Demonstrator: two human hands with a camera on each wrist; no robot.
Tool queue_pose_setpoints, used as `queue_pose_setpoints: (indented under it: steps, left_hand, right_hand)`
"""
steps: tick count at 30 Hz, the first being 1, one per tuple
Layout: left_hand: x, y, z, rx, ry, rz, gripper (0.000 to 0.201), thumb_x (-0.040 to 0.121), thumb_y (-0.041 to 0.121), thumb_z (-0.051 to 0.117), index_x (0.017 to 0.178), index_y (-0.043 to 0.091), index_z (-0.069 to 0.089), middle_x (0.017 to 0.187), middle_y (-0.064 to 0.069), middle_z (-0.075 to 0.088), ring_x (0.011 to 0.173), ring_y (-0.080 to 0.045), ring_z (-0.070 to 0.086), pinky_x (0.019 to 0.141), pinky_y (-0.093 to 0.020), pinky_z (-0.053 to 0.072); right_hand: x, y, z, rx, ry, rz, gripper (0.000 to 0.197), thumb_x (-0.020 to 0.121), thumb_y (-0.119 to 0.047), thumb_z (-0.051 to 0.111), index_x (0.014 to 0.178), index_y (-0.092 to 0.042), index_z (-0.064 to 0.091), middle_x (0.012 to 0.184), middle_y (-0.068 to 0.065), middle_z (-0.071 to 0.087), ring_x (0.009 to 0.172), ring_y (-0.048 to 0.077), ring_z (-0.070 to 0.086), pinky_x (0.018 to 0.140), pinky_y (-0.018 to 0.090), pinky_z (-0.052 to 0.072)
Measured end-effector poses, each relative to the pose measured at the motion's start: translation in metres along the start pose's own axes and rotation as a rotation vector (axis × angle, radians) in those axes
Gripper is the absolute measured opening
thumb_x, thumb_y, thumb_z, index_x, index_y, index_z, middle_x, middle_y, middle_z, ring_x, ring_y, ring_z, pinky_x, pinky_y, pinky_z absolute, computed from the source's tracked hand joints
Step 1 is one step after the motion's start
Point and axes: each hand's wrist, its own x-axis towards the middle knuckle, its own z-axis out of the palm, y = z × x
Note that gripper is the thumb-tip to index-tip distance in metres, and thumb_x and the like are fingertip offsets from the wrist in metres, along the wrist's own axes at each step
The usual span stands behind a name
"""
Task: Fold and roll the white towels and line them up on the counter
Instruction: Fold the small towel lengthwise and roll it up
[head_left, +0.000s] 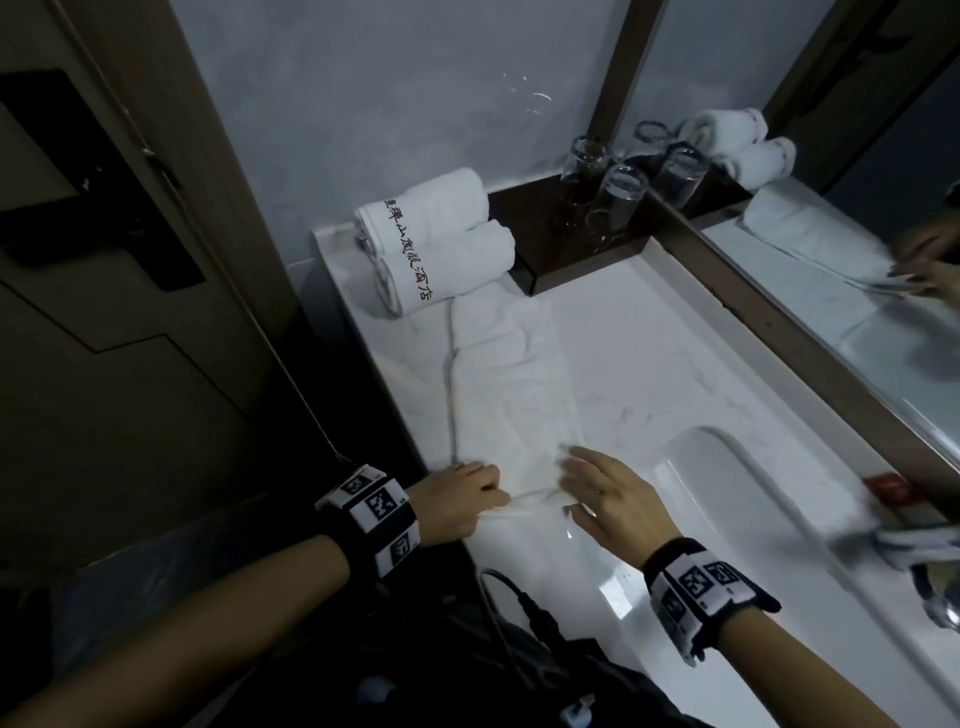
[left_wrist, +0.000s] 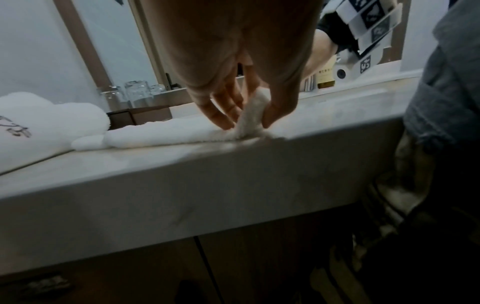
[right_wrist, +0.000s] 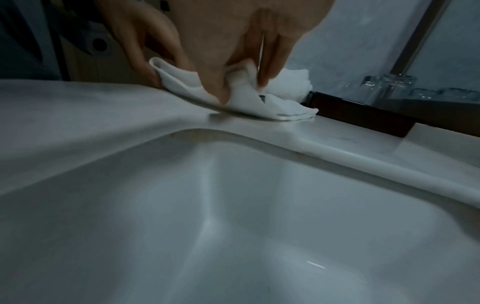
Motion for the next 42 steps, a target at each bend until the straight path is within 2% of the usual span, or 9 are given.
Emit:
queue_pose_setpoints:
  steps: [7, 12, 15, 19, 23, 27, 32, 38, 42]
  left_hand:
    - [-0.025, -0.018, -0.017, -0.577, 0.104, -0.142, 0.020, 0.077, 0.006, 0.071, 0.097, 0.003, 0.072, 0.094, -0.020, 0.070, 0.088, -0.024, 0.064, 0.081, -0.028, 0.047]
    - [-0.031, -0.036, -0.015, -0.731, 0.181, -0.324, 0.025, 0.080, 0.011, 0.070, 0.104, 0.005, 0.069, 0.094, -0.007, 0.067, 0.087, -0.010, 0.057, 0.072, -0.003, 0.040]
    - [-0.030, -0.038, -0.015, -0.810, 0.365, -0.391, 0.015, 0.082, 0.009, 0.067, 0.097, 0.007, 0.067, 0.083, -0.005, 0.059, 0.074, -0.011, 0.053, 0.069, -0.006, 0.040]
    - [-0.023, -0.026, -0.014, -0.611, 0.498, -0.347, 0.010, 0.085, 0.004, 0.058, 0.094, 0.000, 0.059, 0.068, 0.005, 0.044, 0.061, -0.008, 0.043, 0.064, -0.012, 0.039]
    - [-0.015, -0.023, -0.011, -0.206, 0.429, -0.280, 0.024, 0.082, 0.007, 0.060, 0.105, 0.007, 0.055, 0.102, -0.008, 0.054, 0.087, -0.024, 0.057, 0.081, -0.033, 0.046]
    - [-0.017, -0.017, -0.011, 0.159, 0.443, -0.115, 0.045, 0.029, 0.011, 0.088, 0.068, 0.020, 0.068, 0.072, 0.006, 0.065, 0.070, -0.005, 0.057, 0.054, -0.014, 0.047]
    - [-0.031, -0.025, 0.001, -0.025, 0.417, 0.041, 0.031, 0.053, 0.011, 0.082, 0.081, 0.012, 0.068, 0.086, -0.002, 0.068, 0.079, -0.016, 0.066, 0.066, -0.023, 0.056]
    - [-0.032, -0.038, 0.011, -0.162, 0.305, -0.087, 0.038, 0.084, 0.016, 0.062, 0.117, 0.001, 0.052, 0.126, -0.010, 0.050, 0.115, -0.020, 0.050, 0.097, -0.032, 0.044]
    - [-0.030, -0.037, 0.003, -0.464, 0.449, -0.188, 0.014, 0.085, 0.010, 0.060, 0.095, -0.001, 0.060, 0.093, -0.017, 0.062, 0.084, -0.025, 0.060, 0.079, -0.026, 0.045]
  right_hand:
    - [0.005, 0.007, -0.001, 0.350, -0.269, 0.365, 0.027, 0.078, -0.029, 0.073, 0.104, -0.025, 0.072, 0.107, -0.004, 0.071, 0.101, 0.010, 0.064, 0.090, 0.022, 0.047]
    - [0.014, 0.013, -0.002, 0.817, -0.319, 0.629, 0.015, 0.077, -0.024, 0.074, 0.090, -0.023, 0.067, 0.060, -0.002, 0.047, 0.063, 0.013, 0.050, 0.062, 0.012, 0.044]
    - [0.018, 0.014, 0.007, 0.914, -0.174, 0.756, 0.014, 0.081, -0.021, 0.071, 0.086, -0.014, 0.060, 0.054, -0.003, 0.041, 0.054, 0.013, 0.044, 0.052, 0.017, 0.043]
    - [0.023, 0.004, 0.023, 0.715, -0.094, 0.737, 0.018, 0.087, -0.024, 0.062, 0.098, -0.018, 0.050, 0.054, -0.006, 0.044, 0.050, 0.009, 0.050, 0.050, 0.009, 0.038]
    - [0.022, -0.007, 0.027, 0.461, -0.080, 0.788, 0.039, 0.086, -0.037, 0.061, 0.110, -0.015, 0.040, 0.074, -0.005, 0.049, 0.062, 0.015, 0.052, 0.057, 0.029, 0.043]
    - [0.024, -0.005, 0.021, 0.315, 0.006, 0.700, 0.041, 0.083, -0.031, 0.067, 0.109, -0.005, 0.048, 0.108, 0.003, 0.047, 0.084, 0.025, 0.057, 0.064, 0.033, 0.048]
    - [0.018, -0.008, 0.022, 0.219, 0.029, 0.169, 0.006, 0.083, -0.012, 0.068, 0.088, -0.010, 0.068, 0.096, 0.001, 0.068, 0.088, 0.021, 0.063, 0.073, 0.028, 0.051]
    - [0.008, 0.004, 0.017, 0.264, -0.122, 0.210, 0.030, 0.073, -0.029, 0.077, 0.100, -0.021, 0.066, 0.112, -0.010, 0.064, 0.096, 0.010, 0.058, 0.082, 0.017, 0.041]
    - [0.014, 0.006, 0.014, 0.438, -0.108, 0.454, 0.018, 0.082, -0.030, 0.067, 0.099, -0.032, 0.064, 0.099, -0.013, 0.066, 0.082, 0.013, 0.059, 0.071, 0.007, 0.038]
